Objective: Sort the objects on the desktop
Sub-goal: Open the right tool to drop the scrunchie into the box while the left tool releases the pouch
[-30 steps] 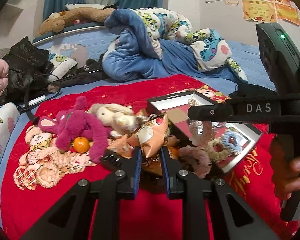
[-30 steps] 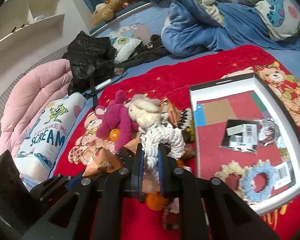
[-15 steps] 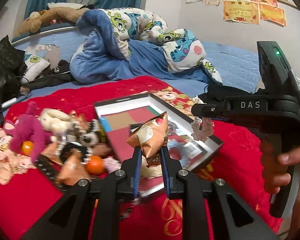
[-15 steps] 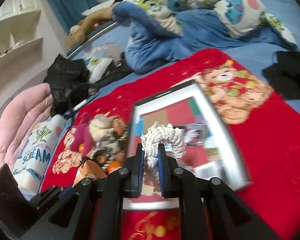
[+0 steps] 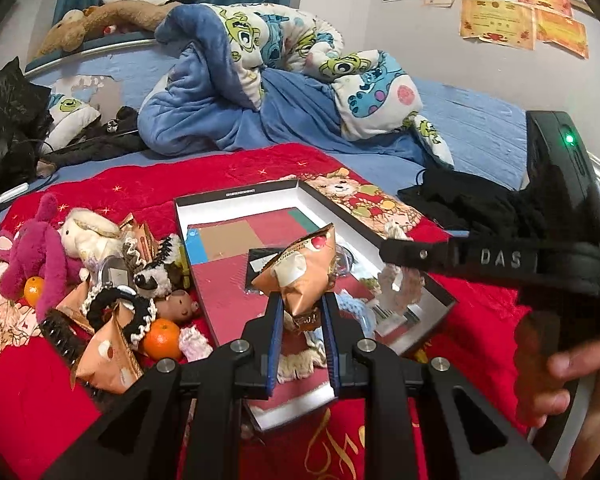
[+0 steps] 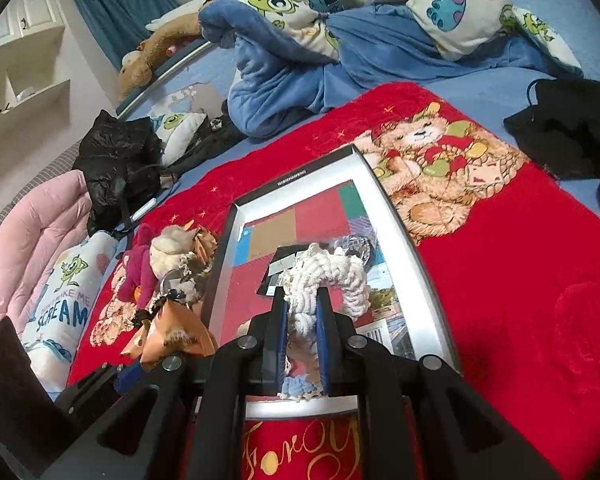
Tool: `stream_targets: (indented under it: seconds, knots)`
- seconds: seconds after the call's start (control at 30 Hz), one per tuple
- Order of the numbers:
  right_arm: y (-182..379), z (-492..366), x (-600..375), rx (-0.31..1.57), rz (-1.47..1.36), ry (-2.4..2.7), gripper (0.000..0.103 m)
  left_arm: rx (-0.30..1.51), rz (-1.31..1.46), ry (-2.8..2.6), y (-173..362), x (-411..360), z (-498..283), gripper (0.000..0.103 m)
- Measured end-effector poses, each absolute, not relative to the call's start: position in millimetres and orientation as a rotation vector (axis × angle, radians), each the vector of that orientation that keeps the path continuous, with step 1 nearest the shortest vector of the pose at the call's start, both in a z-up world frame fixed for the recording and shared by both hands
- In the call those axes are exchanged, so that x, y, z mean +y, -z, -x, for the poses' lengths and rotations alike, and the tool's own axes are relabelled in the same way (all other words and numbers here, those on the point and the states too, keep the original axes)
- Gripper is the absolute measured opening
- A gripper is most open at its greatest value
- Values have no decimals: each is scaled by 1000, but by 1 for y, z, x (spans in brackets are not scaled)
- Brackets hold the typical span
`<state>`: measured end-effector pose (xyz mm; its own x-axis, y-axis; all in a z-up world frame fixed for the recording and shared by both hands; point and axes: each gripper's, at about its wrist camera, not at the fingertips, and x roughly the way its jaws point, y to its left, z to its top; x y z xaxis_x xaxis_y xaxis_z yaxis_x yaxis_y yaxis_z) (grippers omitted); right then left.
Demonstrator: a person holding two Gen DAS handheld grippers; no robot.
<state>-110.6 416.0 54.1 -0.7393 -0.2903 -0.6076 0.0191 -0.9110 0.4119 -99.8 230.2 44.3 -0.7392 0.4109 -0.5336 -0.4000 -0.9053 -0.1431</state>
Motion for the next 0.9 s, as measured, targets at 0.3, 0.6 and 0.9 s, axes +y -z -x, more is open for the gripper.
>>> stream_targets:
  seconds: [0.3,0.6,0.9]
  knots:
    - [-46,118,413,-546,-1091,2756,14,13,889,-2632,-26,237,131,20]
    - [-31,127,418,-532,-1176,2809,14,27,954,-2665,-4,238,144,20]
    - [-15,136,410,-460,-1271,2810,14,75,979,-2680,4,244,149,21]
